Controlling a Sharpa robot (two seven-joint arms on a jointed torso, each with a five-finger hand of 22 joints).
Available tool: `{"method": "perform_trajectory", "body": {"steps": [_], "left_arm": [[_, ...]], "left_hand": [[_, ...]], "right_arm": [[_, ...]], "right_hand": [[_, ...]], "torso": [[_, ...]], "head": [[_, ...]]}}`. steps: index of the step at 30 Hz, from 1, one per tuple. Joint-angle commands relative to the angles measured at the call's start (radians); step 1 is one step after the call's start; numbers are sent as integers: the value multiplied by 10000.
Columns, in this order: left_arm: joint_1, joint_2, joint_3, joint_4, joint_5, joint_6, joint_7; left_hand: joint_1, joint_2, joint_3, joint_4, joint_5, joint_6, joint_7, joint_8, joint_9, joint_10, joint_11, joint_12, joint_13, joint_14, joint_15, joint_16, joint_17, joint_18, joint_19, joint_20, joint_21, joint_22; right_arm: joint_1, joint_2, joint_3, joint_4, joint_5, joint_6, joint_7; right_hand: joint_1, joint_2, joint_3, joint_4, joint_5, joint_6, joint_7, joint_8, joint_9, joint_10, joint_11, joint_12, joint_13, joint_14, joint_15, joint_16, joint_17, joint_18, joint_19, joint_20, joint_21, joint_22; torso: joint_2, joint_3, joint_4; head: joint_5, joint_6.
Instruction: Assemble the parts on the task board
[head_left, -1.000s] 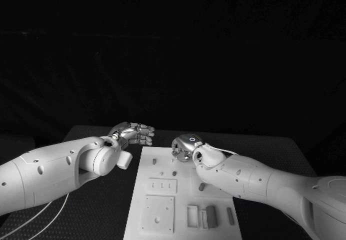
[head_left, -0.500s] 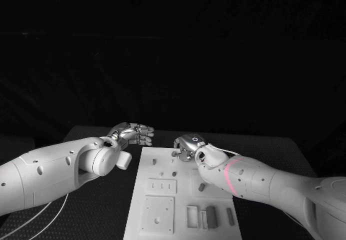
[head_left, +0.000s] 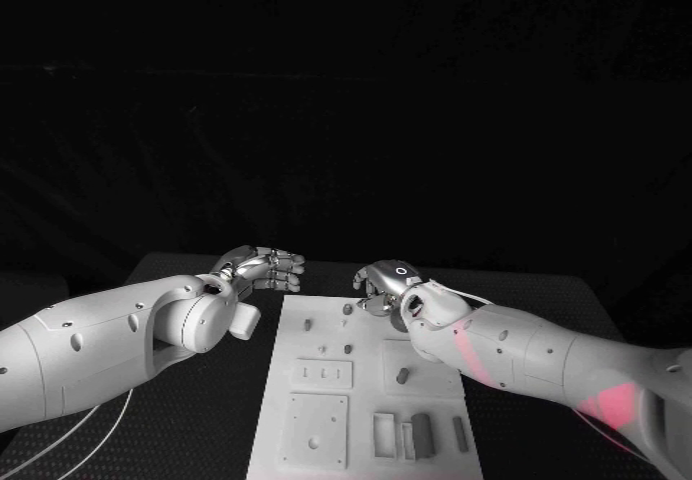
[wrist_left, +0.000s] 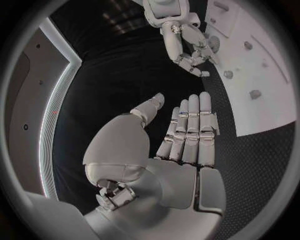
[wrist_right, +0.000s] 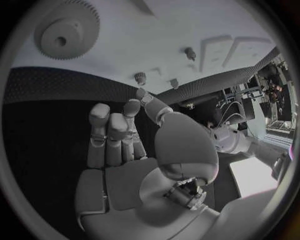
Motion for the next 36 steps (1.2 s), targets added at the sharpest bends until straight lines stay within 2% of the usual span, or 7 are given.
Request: {"method": "perform_trajectory", "body": {"steps": [1, 7, 13, 18, 21, 27, 36], "left_arm": [[15, -42, 10, 6, -97, 35, 201], [17, -116, 10, 8, -106, 28, 220], [16, -113, 9, 7, -106, 43, 232], [16, -148, 8, 37, -106, 56, 234], [15, -183, 8, 51, -106, 55, 236], [15, -190, 7, 72, -106, 57, 237], [15, -184, 7, 95, -109, 71, 234]], "left_hand": [[-101, -21, -15, -75, 65, -20, -46, 20, -4, 174, -17, 50, 53, 58, 42, -83, 35, 188, -11, 87, -68, 18], [-107, -21, -8, -94, 65, -3, -61, 35, -2, 216, -30, 62, 68, 65, 41, -102, 56, 189, -9, 86, -73, 28], [-114, -26, -6, -104, 65, -5, -65, 36, -3, 205, -26, 50, 67, 67, 41, -113, 66, 188, -9, 87, -77, 32], [-119, -27, -2, -115, 65, -12, -64, 35, -6, 185, -19, 32, 64, 71, 41, -125, 78, 189, -7, 86, -80, 37], [-122, -27, 0, -119, 65, -14, -62, 35, -7, 178, -15, 25, 64, 72, 41, -130, 83, 189, -6, 86, -81, 40], [-126, -28, 2, -125, 65, -18, -59, 35, -9, 168, -11, 14, 63, 75, 41, -138, 91, 189, -5, 87, -84, 43], [-132, -27, 6, -131, 65, -24, -53, 34, -11, 161, -6, 5, 63, 78, 41, -147, 100, 189, -3, 87, -86, 48]], "right_arm": [[205, -472, 72, 671, 686, 736, 385], [666, -1728, 268, 1977, 1122, 1818, 602], [806, -2492, 278, 2354, 1120, 2461, 603], [807, -2722, 272, 2339, 775, 2966, 493], [800, -2703, 265, 2230, 615, 3152, 378], [759, -2591, 214, 2019, 578, 3339, 354], [499, -2198, 101, 1416, 527, 3405, 374]], "right_hand": [[-178, -58, -124, 5, 29, 95, -4, 54, 12, 22, 63, -58, 23, 20, 35, 52, 19, 607, 32, -56, 22, 148], [-421, -290, -274, 6, 29, 123, -3, 76, 24, -12, 64, -82, 69, 7, 36, 51, 23, 607, 10, -55, 2, 140], [-563, -597, -347, -6, 24, 92, 19, 72, 31, -383, 90, -261, 110, -216, 64, -92, -13, 607, -223, -7, -157, 105], [-590, -707, -369, 0, 33, 77, 24, 82, 44, -578, 103, -158, 305, -356, 78, -65, 34, 607, -360, 65, -207, 125], [-644, -760, -391, 19, 29, 72, 29, 89, 52, -624, 105, -42, 439, -373, 82, -9, 70, 607, -366, 86, -184, 146], [-881, -933, -475, 57, 29, -206, 132, -52, -1, -775, 204, 66, 601, -450, 173, 31, 104, 607, -409, 119, -189, 152], [-971, -925, -531, 44, 31, -300, 163, -89, -9, -851, 235, 178, 730, -484, 206, 88, 139, 607, -428, 122, -173, 161]], "torso": [[-15, 2, -46], [-26, 1, -141], [-67, 5, -239], [-63, 9, -250], [-51, 31, -259], [-52, 9, -244], [-40, -3, -212]], "head": [[18, 50], [62, 97], [77, 123], [92, 124], [111, 126], [78, 99], [34, 84]]}}
